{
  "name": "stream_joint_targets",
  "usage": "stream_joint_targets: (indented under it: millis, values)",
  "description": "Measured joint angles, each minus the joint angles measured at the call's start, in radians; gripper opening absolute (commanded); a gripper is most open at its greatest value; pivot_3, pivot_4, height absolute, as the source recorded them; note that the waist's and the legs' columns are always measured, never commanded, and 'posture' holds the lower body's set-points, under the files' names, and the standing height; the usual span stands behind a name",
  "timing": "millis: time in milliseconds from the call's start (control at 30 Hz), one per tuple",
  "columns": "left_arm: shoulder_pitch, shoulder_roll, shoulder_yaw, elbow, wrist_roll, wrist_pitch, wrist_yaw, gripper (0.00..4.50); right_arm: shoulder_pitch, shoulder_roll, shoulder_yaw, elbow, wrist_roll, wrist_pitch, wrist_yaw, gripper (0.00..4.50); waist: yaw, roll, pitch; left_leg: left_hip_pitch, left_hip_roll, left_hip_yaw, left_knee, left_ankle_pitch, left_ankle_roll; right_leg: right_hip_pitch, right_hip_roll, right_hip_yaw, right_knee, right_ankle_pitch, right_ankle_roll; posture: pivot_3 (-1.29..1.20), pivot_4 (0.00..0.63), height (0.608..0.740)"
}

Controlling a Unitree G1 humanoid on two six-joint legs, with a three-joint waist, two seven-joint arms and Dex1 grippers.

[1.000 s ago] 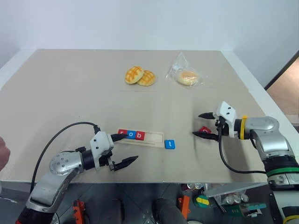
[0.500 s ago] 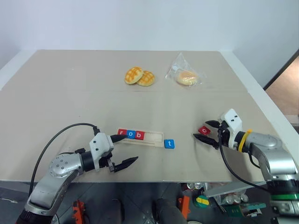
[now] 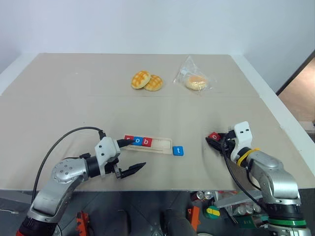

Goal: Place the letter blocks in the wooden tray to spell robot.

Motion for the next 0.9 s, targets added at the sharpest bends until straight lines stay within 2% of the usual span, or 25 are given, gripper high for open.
stream_joint_targets:
  millis: [33, 267, 400, 533, 700, 900]
  values:
    - [0.000, 0.000, 0.000, 0.001, 0.000, 0.000, -0.002, 4.50, 0.013, 0.013, 0.004, -0.030, -0.007, 0.012, -0.024, 1.22, 0.000, 0.000, 0.000, 0.000, 0.000, 0.000, 0.000, 0.000, 0.000, 0.000, 0.000, 0.000, 0.000, 0.000, 0.000, 0.00, 0.150, 0.740]
    - [-0.001, -0.001, -0.002, 0.005, 0.000, 0.000, -0.009, 4.50, 0.019, 0.154, 0.077, -0.277, -0.045, 0.273, -0.257, 1.20, -0.001, 0.000, 0.000, 0.000, 0.001, 0.000, -0.001, 0.000, 0.000, -0.001, 0.000, 0.000, 0.000, 0.000, -0.001, 0.00, 0.150, 0.740]
    - [-0.004, -0.001, -0.013, 0.006, -0.002, 0.003, -0.017, 4.50, -0.149, 0.349, 0.075, -0.323, -0.106, 0.480, -0.470, 1.20, -0.003, 0.000, 0.000, -0.001, 0.003, 0.001, -0.001, 0.002, -0.003, -0.003, 0.001, -0.001, 0.001, 0.002, -0.004, 0.00, 0.150, 0.740]
    - [-0.006, 0.001, -0.016, 0.012, -0.003, 0.005, -0.037, 4.50, -0.213, 0.629, 0.044, -0.392, -0.199, 0.669, -0.687, 1.20, 0.001, 0.000, -0.001, -0.003, 0.006, -0.002, -0.002, 0.002, -0.004, -0.004, 0.001, -0.004, 0.001, 0.001, -0.002, 0.00, 0.150, 0.740]
    - [-0.025, 0.003, -0.019, 0.020, -0.003, 0.006, -0.055, 4.50, -0.212, 0.648, 0.071, -0.435, -0.242, 0.768, -0.739, 1.20, 0.000, 0.000, -0.001, -0.012, 0.002, 0.000, -0.002, 0.002, -0.005, -0.012, -0.002, -0.002, 0.001, 0.002, 0.001, 0.00, 0.150, 0.740]
    - [-0.028, 0.003, -0.028, 0.034, -0.003, 0.007, -0.071, 4.50, -0.212, 0.650, 0.070, -0.471, -0.249, 0.825, -0.730, 1.20, -0.002, 0.000, -0.002, -0.013, 0.003, -0.002, -0.002, 0.002, -0.004, -0.014, 0.001, -0.004, 0.001, 0.002, 0.000, 0.00, 0.150, 0.740]
